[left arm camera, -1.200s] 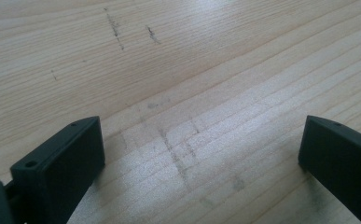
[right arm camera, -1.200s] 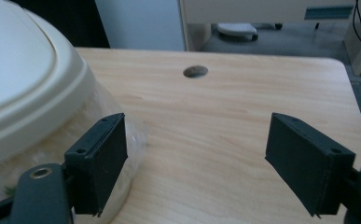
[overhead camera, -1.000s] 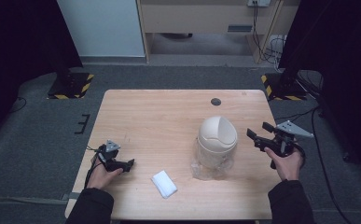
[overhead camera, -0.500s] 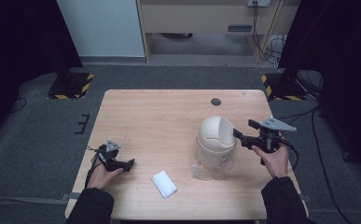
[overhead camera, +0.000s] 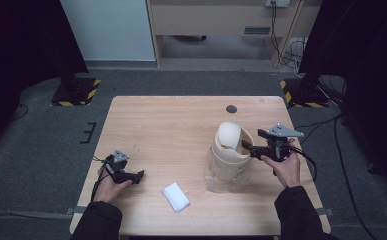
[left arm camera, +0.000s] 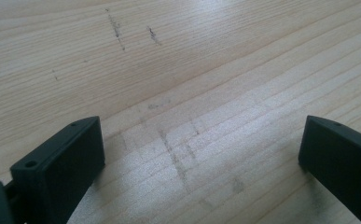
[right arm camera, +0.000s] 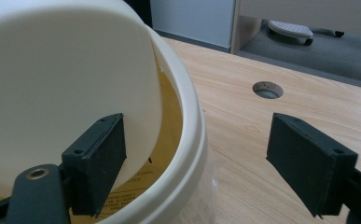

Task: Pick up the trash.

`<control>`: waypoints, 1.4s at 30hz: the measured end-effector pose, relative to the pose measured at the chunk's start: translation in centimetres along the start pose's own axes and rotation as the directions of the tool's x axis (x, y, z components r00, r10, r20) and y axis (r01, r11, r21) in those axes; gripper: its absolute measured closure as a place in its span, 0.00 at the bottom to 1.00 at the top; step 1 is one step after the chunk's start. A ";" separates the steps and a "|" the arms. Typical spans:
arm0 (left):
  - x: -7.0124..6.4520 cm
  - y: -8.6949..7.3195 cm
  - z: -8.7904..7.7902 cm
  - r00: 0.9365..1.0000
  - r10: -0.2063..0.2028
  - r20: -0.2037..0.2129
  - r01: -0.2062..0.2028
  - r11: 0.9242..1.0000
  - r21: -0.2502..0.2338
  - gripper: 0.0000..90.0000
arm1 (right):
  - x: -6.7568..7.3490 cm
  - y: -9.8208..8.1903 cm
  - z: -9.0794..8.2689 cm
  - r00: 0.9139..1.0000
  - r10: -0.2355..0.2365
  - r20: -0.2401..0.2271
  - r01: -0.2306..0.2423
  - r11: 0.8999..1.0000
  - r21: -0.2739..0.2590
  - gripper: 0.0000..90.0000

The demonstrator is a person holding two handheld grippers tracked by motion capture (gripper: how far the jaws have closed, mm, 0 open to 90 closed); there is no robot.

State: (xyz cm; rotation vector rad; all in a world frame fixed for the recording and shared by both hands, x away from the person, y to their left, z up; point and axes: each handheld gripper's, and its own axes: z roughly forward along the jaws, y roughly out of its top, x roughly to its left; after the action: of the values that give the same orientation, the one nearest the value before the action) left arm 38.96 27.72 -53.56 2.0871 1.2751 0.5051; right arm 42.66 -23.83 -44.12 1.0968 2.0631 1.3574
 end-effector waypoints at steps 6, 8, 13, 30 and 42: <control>0.0 0.0 0.0 1.000 -0.001 0.000 0.001 1.000 0.002 0.00 | 0.1 -0.1 0.5 1.000 -0.007 0.001 0.007 1.000 0.004 0.21; 0.0 0.1 0.0 1.000 -0.001 0.000 0.001 1.000 0.003 0.00 | 0.2 -0.2 0.6 1.000 -0.007 0.000 0.007 1.000 0.002 0.21; 0.0 0.1 0.0 1.000 -0.002 0.000 0.002 1.000 0.009 0.00 | 0.2 -0.2 0.7 1.000 -0.004 -0.009 0.004 1.000 0.003 0.21; -2.6 0.9 -2.5 0.988 -0.063 0.143 0.070 0.997 -0.042 0.23 | -0.8 0.2 -2.6 0.998 0.030 0.060 -0.024 0.995 -0.102 0.22; -7.8 0.6 -2.6 0.961 -0.044 0.274 0.036 0.999 0.032 0.35 | -0.9 -2.2 -4.4 0.995 0.053 0.085 -0.047 0.996 -0.072 0.22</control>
State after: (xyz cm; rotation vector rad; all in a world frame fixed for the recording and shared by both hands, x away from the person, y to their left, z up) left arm 34.21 21.43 -51.27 2.0634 1.1629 0.1722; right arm 39.21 -27.50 -44.26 1.1639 1.9237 1.3706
